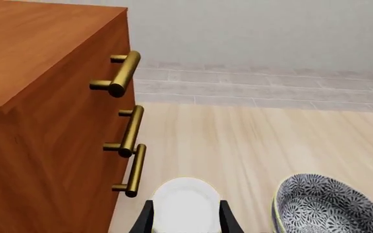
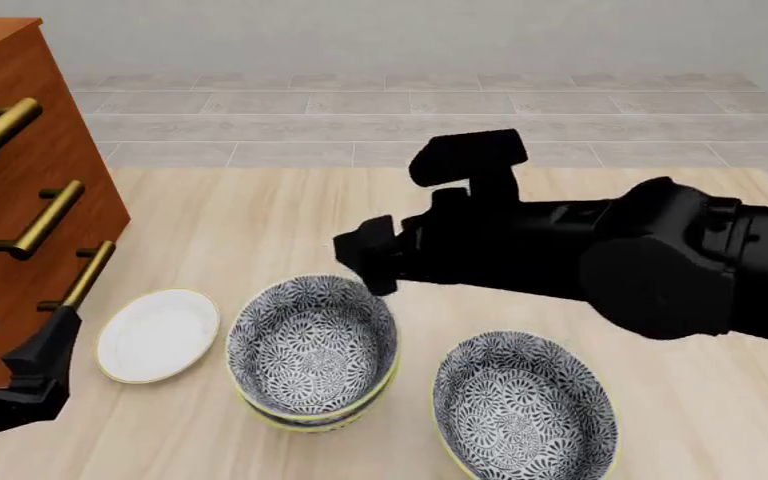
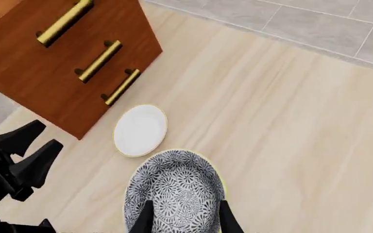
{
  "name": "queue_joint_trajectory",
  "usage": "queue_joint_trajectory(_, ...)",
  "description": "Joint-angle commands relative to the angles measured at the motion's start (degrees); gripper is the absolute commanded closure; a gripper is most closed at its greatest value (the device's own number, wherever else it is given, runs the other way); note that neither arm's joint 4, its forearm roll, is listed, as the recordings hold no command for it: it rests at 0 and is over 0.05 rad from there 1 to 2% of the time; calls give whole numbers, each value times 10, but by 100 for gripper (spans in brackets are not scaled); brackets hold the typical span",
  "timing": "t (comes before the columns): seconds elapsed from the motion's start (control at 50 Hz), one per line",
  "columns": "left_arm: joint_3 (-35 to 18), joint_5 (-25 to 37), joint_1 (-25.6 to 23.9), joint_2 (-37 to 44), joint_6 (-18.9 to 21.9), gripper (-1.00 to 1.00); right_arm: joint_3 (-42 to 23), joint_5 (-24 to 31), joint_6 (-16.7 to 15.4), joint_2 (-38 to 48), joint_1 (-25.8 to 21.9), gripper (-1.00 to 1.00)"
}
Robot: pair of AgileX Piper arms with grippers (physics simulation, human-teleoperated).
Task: Stack the bowl at the front on the bowl in the middle.
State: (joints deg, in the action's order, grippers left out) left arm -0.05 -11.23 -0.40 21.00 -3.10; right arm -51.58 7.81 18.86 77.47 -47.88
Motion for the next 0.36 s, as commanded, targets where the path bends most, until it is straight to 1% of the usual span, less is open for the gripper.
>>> queue_joint_trajectory(0.02,0,26,-2,-26,-7,-100,-5,44,-3,-82,-1,-100)
queue_joint_trajectory(0.08,0,29,-2,-29,-7,-100,-4,50,-4,-101,-1,-100)
queue_joint_trajectory(0.1,0,29,-3,-30,-7,-100,-3,52,-10,-113,4,-100)
queue_joint_trajectory(0.18,0,17,-1,-17,-8,-100,-5,68,-20,-163,11,-100)
queue_joint_trajectory(0.24,0,17,-3,-16,-7,-100,-4,76,-40,-203,24,-100)
queue_joint_trajectory(0.28,0,13,-3,-12,-7,-100,-2,84,-33,-215,21,-100)
queue_joint_trajectory(0.3,0,11,-3,-10,-7,-100,0,85,-47,-235,21,-100)
queue_joint_trajectory(0.32,0,9,-3,-9,-7,-100,2,89,-45,-241,21,-100)
queue_joint_trajectory(0.36,0,5,-2,-4,-8,-100,5,95,-50,-262,21,-100)
